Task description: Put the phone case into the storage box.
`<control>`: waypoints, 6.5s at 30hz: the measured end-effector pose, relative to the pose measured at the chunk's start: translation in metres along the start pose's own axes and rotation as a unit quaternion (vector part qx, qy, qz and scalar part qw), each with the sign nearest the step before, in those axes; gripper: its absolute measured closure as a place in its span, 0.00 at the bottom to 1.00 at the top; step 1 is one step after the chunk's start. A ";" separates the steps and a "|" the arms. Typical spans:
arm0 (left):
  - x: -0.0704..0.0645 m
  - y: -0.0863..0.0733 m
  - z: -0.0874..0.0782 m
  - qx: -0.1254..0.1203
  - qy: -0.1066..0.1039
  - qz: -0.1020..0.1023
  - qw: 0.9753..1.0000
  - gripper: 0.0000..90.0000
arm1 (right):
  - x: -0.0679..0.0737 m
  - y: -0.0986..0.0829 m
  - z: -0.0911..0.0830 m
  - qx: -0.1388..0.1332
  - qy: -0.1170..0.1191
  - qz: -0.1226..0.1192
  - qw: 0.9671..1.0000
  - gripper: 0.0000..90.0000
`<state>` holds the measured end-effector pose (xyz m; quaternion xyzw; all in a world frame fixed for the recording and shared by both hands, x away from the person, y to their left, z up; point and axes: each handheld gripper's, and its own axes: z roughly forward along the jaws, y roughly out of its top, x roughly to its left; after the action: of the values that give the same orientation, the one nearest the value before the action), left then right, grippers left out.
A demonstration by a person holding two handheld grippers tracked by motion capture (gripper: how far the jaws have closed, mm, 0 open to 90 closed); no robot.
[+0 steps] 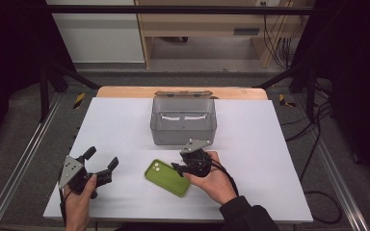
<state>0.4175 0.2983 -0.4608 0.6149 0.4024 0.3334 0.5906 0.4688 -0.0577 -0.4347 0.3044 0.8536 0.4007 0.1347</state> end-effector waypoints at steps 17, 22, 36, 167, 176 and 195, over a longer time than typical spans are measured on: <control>-0.003 -0.001 0.002 0.007 -0.004 0.006 1.000 0.04 | 0.020 -0.038 -0.008 0.045 0.031 -0.035 0.998 0.16; -0.004 -0.001 0.002 0.010 -0.004 0.008 1.000 0.04 | 0.038 -0.041 -0.011 0.055 0.044 -0.066 0.995 0.29; -0.006 -0.002 0.003 0.015 -0.010 0.011 1.000 0.04 | 0.062 -0.045 -0.002 0.090 0.048 -0.105 0.989 0.78; -0.112 0.052 0.030 -0.051 -0.023 -0.120 0.991 0.15 | 0.066 -0.009 -0.021 -0.256 0.045 0.079 0.962 0.98; -0.116 0.049 0.031 -0.045 -0.031 -0.119 0.991 0.24 | 0.070 -0.009 -0.019 -0.256 0.049 0.078 0.962 0.98; -0.107 0.034 0.036 -0.029 -0.049 -0.194 0.979 0.55 | 0.076 -0.010 -0.014 -0.259 0.048 0.084 0.961 0.98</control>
<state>0.4044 0.1879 -0.4227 0.5234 0.4742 0.1937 0.6810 0.3987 -0.0234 -0.4317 0.3104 0.6970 0.6325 0.1334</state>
